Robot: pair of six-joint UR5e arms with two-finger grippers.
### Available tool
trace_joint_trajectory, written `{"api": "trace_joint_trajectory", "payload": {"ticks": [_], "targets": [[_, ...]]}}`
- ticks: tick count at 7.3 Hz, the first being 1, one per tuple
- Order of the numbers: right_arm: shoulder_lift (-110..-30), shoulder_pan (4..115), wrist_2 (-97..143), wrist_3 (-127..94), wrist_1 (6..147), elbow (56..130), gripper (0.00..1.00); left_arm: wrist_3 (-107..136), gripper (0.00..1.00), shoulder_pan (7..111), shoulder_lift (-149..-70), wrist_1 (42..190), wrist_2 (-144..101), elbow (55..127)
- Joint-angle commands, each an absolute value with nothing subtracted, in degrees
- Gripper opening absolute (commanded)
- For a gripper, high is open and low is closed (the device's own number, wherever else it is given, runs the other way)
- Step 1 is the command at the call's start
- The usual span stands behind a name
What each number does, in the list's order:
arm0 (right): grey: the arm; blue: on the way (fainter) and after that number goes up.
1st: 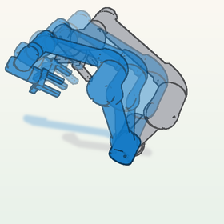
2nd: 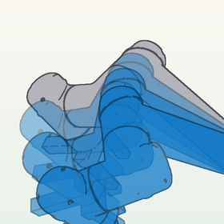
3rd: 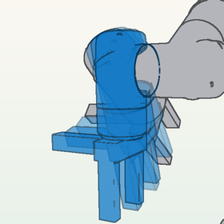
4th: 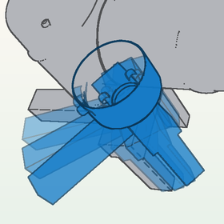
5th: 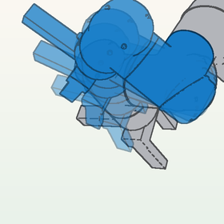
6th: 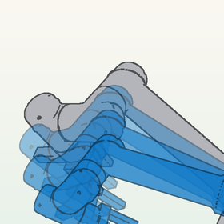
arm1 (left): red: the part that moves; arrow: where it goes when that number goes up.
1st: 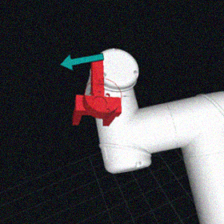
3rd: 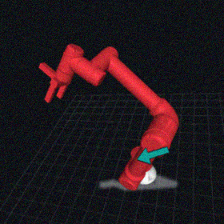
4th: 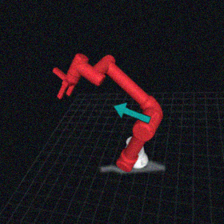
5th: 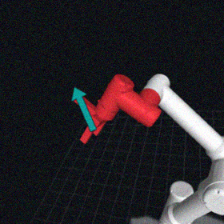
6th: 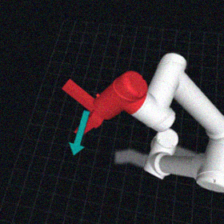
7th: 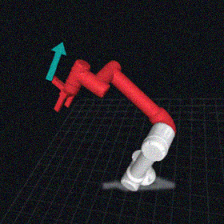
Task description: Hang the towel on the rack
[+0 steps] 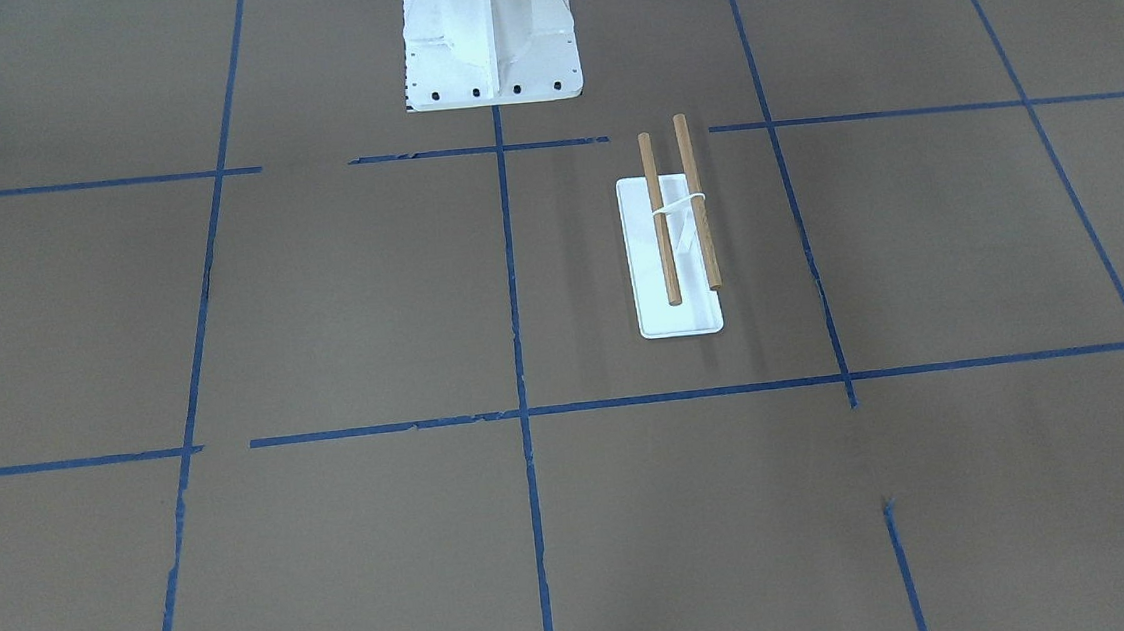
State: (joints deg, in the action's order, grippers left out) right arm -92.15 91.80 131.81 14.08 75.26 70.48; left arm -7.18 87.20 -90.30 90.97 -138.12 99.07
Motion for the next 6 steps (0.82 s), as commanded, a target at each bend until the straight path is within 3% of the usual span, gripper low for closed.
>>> {"api": "trace_joint_trajectory", "payload": {"ticks": [1,6], "targets": [[-92.4,91.0,131.4,12.5,70.9,66.7,1.0,-7.1,1.0,87.4,-90.3,90.9,-140.1,99.8],[-97.0,88.7,133.1,12.4,65.8,66.4,1.0,-7.0,1.0,87.5,-90.4,90.9,-140.9,100.9]]}}
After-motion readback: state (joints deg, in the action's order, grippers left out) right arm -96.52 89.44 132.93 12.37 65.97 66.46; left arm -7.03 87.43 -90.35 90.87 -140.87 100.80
